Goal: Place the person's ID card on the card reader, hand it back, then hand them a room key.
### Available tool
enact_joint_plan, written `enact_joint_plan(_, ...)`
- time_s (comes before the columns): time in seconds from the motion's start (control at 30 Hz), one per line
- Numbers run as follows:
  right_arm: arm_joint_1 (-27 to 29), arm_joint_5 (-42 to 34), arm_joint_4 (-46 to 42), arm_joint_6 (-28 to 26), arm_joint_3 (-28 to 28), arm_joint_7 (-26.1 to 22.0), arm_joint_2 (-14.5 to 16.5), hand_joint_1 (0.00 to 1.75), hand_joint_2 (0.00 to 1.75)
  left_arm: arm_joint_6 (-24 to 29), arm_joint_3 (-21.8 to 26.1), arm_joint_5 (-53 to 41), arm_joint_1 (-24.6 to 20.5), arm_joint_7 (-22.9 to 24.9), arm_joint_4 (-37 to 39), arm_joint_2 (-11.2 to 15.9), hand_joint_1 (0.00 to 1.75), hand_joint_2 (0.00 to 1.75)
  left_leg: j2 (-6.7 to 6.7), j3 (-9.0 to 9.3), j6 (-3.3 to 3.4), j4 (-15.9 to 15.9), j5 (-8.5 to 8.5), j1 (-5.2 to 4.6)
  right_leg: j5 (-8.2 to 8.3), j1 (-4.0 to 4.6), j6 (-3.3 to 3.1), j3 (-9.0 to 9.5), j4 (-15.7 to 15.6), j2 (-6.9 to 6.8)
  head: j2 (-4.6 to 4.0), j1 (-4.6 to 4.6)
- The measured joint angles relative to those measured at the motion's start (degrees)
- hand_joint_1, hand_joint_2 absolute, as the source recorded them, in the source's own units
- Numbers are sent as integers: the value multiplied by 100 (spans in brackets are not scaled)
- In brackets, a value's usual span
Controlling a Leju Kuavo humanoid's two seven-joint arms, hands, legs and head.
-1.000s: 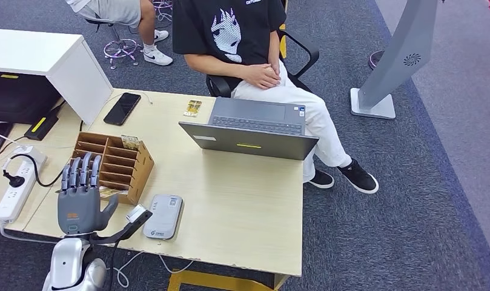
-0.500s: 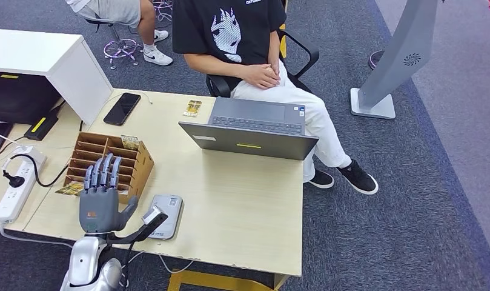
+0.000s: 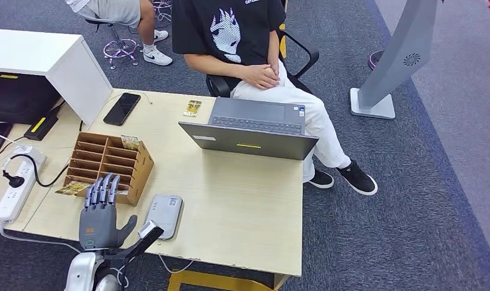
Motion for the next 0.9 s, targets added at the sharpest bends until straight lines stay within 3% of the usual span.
enact_joint_plan(0.37,32,-83,0,-22,0,-26,-4,0,175,-13,196,-172,674,366,-614,525,0,175,-3,-1,0,-2,0,1,-3,1,-2,-1,0,-2,0,0)
enact_joint_plan(0.9,30,-152,0,-80,-2,-80,-39,0,175,1,421,-658,709,488,-783,638,0,175,-3,0,0,-1,0,1,-2,0,-1,0,0,-2,0,0)
